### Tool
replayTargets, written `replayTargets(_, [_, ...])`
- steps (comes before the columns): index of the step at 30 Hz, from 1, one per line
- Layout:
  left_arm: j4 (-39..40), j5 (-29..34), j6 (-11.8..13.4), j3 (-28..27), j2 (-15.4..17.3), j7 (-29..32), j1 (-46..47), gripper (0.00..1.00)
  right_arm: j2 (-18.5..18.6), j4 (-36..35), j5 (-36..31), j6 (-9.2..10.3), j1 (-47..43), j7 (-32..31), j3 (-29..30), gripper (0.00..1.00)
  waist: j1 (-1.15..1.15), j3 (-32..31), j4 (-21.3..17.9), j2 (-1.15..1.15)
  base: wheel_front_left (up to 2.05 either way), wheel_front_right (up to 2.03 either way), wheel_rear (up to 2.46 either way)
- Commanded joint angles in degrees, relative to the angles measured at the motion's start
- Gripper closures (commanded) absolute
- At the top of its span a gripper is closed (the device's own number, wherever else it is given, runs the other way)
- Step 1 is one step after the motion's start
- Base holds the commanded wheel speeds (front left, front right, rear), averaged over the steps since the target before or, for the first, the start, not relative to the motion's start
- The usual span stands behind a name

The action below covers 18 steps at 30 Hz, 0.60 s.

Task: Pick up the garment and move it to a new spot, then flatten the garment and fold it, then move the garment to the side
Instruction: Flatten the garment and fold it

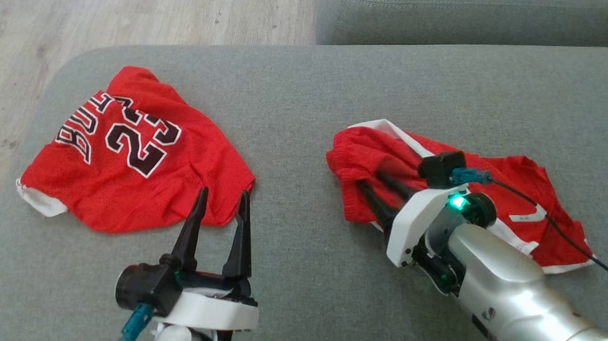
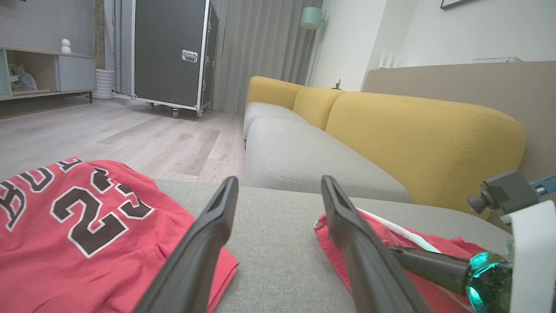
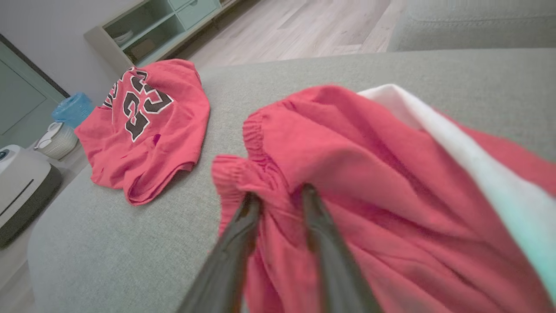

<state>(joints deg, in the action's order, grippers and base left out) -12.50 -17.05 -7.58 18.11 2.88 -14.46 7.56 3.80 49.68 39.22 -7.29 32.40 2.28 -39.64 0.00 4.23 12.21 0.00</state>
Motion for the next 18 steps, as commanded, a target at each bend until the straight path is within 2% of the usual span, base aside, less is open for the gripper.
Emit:
replayTargets(1, [1.71, 0.45, 0.09, -2.35, -0.01, -0.54, 1.39, 0.00, -0.91, -1.07, -0.75, -0.20, 2.47, 1.40, -0.68, 0.00, 0.00, -0.23, -0.03, 0.00, 0.00, 0.00, 0.00])
replayTargets(7, [1.97, 0.60, 0.09, -3.58, -0.01, -0.54, 0.84, 0.00, -0.64, 1.36, -3.26, -0.20, 3.26, 5.25, -0.77, 0.00, 0.00, -1.86, -1.76, 0.00, 0.00, 0.00, 0.00])
replayTargets(12, [2.39, 0.72, 0.09, -4.16, -0.01, -0.54, 0.15, 0.00, 2.14, 1.30, -5.10, -0.20, 2.94, 8.56, 1.91, 0.00, 0.00, -3.50, -3.88, 0.00, 0.00, 0.00, 0.00])
replayTargets(15, [2.63, 0.89, 0.09, -4.50, -0.01, -0.54, -0.35, 0.00, 4.83, 1.23, -7.89, -0.20, 2.54, 10.56, 5.12, 0.00, 0.00, -4.31, -5.30, 0.00, 0.00, 0.00, 0.00])
replayTargets(18, [3.02, 0.91, 0.11, -4.97, -0.01, -0.54, -0.71, 0.00, 6.51, -0.14, -11.02, -0.20, 1.14, 12.14, 10.76, 0.00, 0.00, -4.70, -6.78, 0.00, 0.00, 0.00, 0.00])
